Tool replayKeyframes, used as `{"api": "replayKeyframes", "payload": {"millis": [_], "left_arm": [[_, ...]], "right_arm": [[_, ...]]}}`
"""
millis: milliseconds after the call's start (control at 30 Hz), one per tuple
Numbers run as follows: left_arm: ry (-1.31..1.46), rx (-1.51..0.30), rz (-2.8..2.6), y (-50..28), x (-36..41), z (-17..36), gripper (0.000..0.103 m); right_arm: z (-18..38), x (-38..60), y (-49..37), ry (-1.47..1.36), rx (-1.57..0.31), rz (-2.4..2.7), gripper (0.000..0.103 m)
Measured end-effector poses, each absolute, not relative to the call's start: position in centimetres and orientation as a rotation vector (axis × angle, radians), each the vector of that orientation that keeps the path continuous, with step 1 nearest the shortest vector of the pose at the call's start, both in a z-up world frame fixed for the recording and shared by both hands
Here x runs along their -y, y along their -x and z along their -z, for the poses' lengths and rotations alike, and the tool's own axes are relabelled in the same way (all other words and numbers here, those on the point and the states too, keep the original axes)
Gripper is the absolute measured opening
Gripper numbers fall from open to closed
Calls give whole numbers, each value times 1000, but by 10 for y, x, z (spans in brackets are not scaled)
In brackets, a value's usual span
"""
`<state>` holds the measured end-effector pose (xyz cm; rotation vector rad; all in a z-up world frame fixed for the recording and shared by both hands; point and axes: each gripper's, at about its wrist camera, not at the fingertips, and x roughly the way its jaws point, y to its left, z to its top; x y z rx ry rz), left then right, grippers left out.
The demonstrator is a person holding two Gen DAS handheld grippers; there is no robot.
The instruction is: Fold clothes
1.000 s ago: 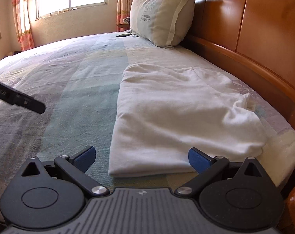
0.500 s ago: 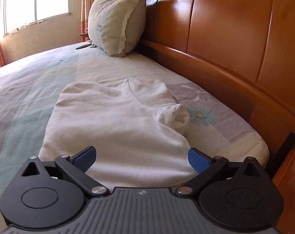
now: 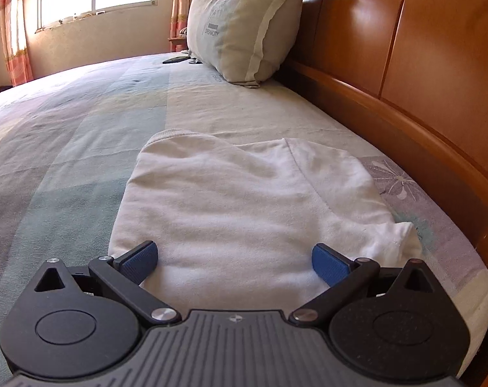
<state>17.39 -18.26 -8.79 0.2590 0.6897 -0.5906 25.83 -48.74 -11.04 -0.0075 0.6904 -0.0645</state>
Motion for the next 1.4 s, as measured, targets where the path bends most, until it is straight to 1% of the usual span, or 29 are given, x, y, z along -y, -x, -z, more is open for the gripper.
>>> {"api": "replayKeyframes", "payload": {"millis": [300, 367, 500, 633, 700, 833, 1000, 1067, 1200, 1400], "left_arm": [[-251, -677, 607, -170, 190, 89, 98], [-248, -670, 604, -169, 189, 88, 98], [-229, -668, 596, -169, 187, 86, 98], [-218, -653, 580, -165, 182, 80, 98], [-201, -650, 575, -163, 178, 78, 98], [-179, -658, 561, -159, 171, 77, 98], [-196, -635, 556, -150, 169, 69, 98], [-191, -628, 559, -148, 169, 67, 98], [-173, -637, 560, -144, 170, 64, 98], [-178, -647, 578, -135, 172, 58, 98]], "right_arm": [[112, 488, -258, 4, -692, 78, 103], [104, 486, -255, -10, -701, 83, 103], [92, 475, -242, -61, -660, 17, 103], [109, 456, -245, 37, -725, 2, 103], [105, 449, -238, 64, -722, 11, 103], [92, 441, -214, -5, -688, -41, 103], [111, 432, -192, -21, -813, -60, 103], [105, 430, -177, -20, -817, -32, 103], [81, 432, -145, -117, -802, -9, 103], [60, 422, -115, -137, -790, 36, 103]]}}
